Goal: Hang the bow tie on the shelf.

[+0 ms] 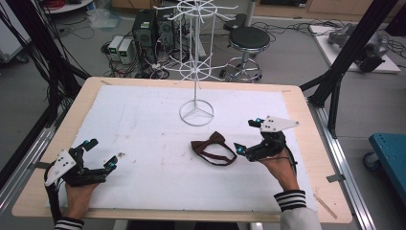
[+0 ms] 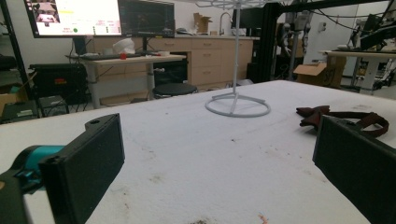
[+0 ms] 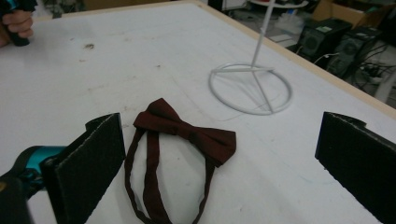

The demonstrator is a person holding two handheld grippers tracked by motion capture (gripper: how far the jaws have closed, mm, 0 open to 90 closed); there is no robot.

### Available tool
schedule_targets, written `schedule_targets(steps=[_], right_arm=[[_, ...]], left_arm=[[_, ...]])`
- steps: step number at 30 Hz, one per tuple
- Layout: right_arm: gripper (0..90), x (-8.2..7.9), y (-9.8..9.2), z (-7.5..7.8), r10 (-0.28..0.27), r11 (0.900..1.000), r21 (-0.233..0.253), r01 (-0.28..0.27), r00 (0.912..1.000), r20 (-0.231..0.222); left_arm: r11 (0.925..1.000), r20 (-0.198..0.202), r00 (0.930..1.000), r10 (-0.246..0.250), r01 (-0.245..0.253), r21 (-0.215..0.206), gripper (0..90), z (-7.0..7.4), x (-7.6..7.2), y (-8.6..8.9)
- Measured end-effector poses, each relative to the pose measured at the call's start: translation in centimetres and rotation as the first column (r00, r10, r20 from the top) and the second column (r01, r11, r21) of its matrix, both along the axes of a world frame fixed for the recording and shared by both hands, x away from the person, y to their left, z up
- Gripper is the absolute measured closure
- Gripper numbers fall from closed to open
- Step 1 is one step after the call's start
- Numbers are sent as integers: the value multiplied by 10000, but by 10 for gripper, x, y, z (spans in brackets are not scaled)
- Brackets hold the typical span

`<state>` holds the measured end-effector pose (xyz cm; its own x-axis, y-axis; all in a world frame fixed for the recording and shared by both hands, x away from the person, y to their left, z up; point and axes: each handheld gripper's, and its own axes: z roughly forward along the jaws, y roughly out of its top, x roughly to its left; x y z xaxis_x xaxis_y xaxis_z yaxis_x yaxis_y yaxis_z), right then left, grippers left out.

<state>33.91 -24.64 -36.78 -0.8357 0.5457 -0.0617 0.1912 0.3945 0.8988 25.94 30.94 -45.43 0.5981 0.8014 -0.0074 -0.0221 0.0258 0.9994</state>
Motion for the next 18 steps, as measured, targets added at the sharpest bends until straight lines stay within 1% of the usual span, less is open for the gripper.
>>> schedule_targets(steps=[3,4,5,6,9,10,11,13,14,16,17,18], right_arm=[[8,9,11,5,339,9985,-417,-343,9994,-88],[8,11,14,6,458,9978,-477,-463,9989,-119],[8,13,18,8,638,9960,-612,-651,9977,-228],[8,15,21,8,743,9944,-730,-759,9969,-242],[8,23,31,10,1153,9865,-1121,-1196,9923,-443],[8,28,37,11,1388,9798,-1376,-1448,9889,-525],[8,28,37,11,1388,9798,-1376,-1448,9889,-525],[8,33,43,11,1552,9749,-1505,-1640,9855,-691],[8,34,44,10,1630,9731,-1533,-1717,9843,-678],[8,39,49,9,1791,9646,-1801,-1929,9797,-900],[8,42,54,8,1964,9548,-2072,-2130,9756,-979],[8,42,54,8,1964,9548,-2072,-2130,9756,-979]], left_arm=[[10000,11,10000,-2,2,-3,25,0,0,0],[10000,-2,10000,10,-10,-18,26,0,0,0],[10000,-1,10000,15,-15,-36,25,0,0,0],[10000,-4,10000,15,-15,-34,25,0,0,0],[10000,12,10000,4,-4,-25,26,0,0,0],[10000,12,10000,1,-1,-14,25,0,0,0],[10000,17,10000,-1,1,-24,25,0,0,0],[10000,6,10000,0,0,-25,26,0,0,0],[10000,9,10000,0,0,-35,25,0,0,0],[10000,10,10000,1,-1,-30,26,0,0,0],[10000,17,10000,1,-1,-26,26,0,0,0],[10000,14,10000,1,0,-19,26,0,0,0]])
